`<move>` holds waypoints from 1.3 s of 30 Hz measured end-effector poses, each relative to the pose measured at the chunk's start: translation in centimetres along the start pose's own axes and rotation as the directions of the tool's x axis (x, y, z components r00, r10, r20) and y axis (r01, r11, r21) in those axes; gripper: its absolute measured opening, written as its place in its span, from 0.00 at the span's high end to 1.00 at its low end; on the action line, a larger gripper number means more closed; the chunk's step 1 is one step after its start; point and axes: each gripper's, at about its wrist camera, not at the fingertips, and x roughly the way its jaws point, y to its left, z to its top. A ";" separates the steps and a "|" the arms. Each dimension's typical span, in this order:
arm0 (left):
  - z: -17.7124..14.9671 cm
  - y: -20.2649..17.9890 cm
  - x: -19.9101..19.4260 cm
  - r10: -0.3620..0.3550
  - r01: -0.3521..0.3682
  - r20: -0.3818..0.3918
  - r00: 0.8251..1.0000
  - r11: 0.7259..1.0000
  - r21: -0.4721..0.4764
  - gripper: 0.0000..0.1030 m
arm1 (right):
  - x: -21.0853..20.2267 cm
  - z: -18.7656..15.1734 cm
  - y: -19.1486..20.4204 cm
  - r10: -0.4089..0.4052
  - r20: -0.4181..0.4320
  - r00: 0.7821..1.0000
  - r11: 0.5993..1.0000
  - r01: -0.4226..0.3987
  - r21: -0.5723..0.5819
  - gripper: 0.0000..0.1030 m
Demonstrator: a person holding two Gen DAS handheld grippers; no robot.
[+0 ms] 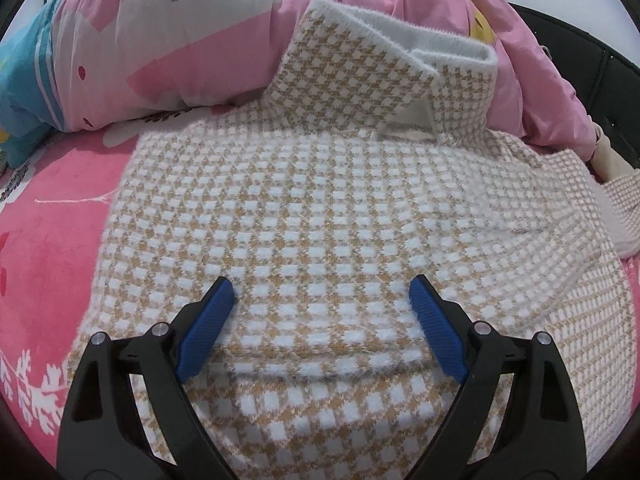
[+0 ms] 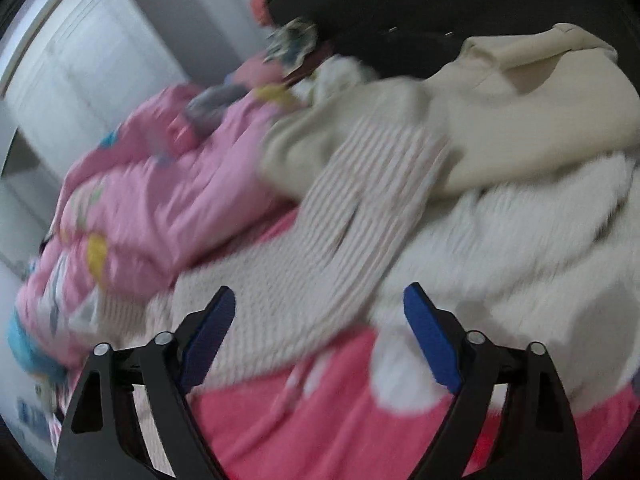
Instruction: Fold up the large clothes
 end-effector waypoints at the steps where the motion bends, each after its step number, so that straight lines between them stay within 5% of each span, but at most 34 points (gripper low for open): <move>1: 0.0 -0.1 0.0 0.003 -0.003 0.001 1.000 1.000 0.002 0.16 | 0.6 0.8 -0.6 -0.014 0.001 1.000 1.000 0.014 0.025 0.27; 9: 0.1 -0.5 0.3 0.011 -0.011 0.005 1.000 1.000 0.007 0.16 | 4.9 3.0 -3.0 -0.103 -0.033 0.994 0.990 0.106 0.090 0.46; 13: 0.1 -0.5 0.3 0.010 -0.010 0.005 1.000 1.000 0.007 0.16 | 5.7 3.1 -3.3 -0.140 -0.029 0.990 0.988 0.142 0.068 0.74; 21: 0.2 -0.5 0.3 0.011 -0.011 -0.005 1.000 1.000 0.010 0.16 | 0.9 2.2 1.1 -0.100 0.087 0.991 0.993 0.105 -0.052 0.79; 30: 1.6 2.5 -2.1 0.027 -0.028 -0.038 0.999 0.999 -0.025 0.17 | -9.2 2.9 14.7 0.106 0.203 0.973 0.963 -0.049 -0.266 0.80; 39: 0.7 8.6 -6.6 -0.002 -0.005 -0.070 0.998 0.995 -0.103 0.20 | -15.4 -4.2 33.4 0.386 0.116 0.915 0.800 -0.269 -0.536 0.81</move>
